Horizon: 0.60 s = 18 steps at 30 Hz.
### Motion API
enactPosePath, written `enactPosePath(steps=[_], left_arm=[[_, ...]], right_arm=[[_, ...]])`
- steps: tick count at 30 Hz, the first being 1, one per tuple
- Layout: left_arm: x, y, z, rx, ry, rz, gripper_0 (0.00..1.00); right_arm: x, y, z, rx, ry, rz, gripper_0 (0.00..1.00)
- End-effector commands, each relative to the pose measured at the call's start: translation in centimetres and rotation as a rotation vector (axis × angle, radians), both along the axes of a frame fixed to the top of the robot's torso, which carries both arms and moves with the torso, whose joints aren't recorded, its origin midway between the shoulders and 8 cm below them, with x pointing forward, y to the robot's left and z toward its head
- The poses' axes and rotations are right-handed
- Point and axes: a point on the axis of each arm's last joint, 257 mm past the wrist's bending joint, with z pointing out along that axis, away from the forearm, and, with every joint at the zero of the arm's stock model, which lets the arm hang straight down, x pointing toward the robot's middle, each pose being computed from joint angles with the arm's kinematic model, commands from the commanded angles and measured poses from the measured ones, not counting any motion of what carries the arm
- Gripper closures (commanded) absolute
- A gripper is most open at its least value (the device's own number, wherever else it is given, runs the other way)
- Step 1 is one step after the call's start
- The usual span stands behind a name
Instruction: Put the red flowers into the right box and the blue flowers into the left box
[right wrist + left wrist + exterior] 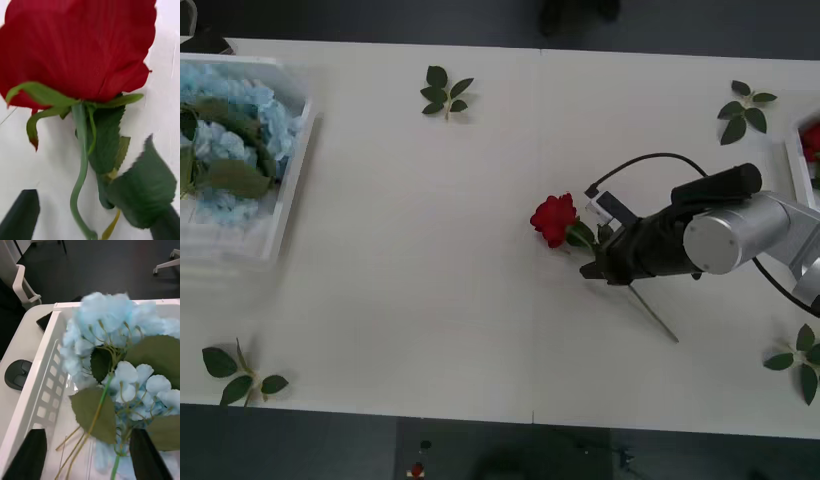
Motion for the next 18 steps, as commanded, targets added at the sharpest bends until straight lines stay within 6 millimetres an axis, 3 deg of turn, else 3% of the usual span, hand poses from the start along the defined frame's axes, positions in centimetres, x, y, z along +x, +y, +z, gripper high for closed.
enactPosePath(steps=[1,4,7,16,18], left_arm=[[0.0,-0.5,2.7,0.005,-0.061,-0.023,0.14],[0.0,-2.3,2.6,-0.015,-0.064,-0.074,0.14],[-0.2,-7.3,2.8,-0.081,-0.052,-0.220,0.14],[0.3,-18.2,3.6,-0.084,-0.043,-0.478,0.14],[0.1,-21.8,3.4,-0.116,-0.033,-0.573,0.13]], right_arm=[[1.7,1.1,2.2,0.023,-0.049,-0.006,1.00],[1.6,1.3,2.2,0.025,-0.048,-0.006,1.00],[1.7,1.4,2.2,0.022,-0.052,-0.001,1.00],[1.6,1.5,2.1,0.022,-0.051,-0.001,1.00],[1.6,1.5,2.1,0.023,-0.051,0.000,1.00]])
